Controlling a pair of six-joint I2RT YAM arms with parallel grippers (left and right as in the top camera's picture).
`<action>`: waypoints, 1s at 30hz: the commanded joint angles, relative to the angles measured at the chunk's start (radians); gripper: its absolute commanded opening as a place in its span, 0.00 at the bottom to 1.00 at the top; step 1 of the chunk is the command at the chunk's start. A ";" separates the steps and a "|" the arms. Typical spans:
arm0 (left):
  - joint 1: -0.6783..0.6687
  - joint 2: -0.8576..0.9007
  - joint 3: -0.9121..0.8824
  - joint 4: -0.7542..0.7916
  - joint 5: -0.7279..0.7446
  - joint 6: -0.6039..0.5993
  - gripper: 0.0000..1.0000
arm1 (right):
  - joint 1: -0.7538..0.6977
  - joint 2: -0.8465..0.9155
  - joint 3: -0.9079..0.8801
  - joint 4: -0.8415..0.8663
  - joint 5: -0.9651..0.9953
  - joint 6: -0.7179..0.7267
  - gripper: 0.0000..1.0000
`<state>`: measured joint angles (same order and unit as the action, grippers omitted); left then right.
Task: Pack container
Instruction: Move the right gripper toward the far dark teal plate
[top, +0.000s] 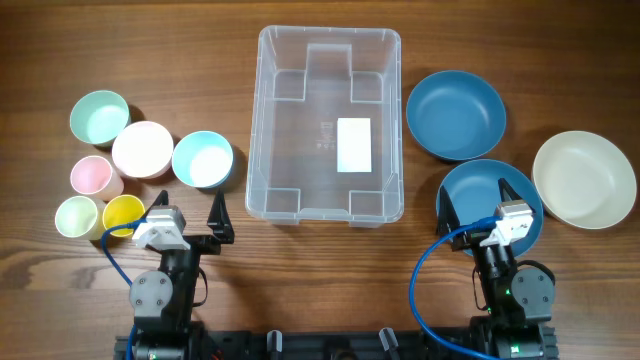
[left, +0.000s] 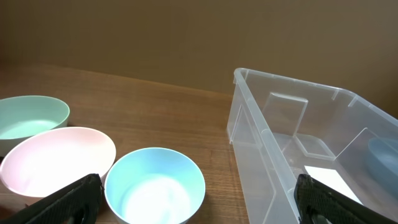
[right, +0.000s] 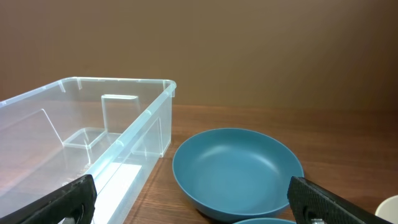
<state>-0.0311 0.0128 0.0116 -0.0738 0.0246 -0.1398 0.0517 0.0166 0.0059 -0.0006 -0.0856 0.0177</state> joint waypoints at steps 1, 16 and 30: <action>-0.006 -0.006 -0.006 -0.002 0.016 -0.006 1.00 | 0.002 0.001 0.000 0.005 -0.002 0.009 1.00; -0.006 -0.006 -0.006 -0.002 0.016 -0.006 1.00 | 0.002 0.001 0.000 0.005 -0.002 0.008 1.00; -0.006 -0.006 -0.006 0.005 0.008 -0.005 1.00 | 0.002 0.001 0.000 0.006 -0.002 0.053 1.00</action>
<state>-0.0311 0.0128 0.0116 -0.0738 0.0246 -0.1398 0.0517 0.0166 0.0059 -0.0002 -0.0856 0.0177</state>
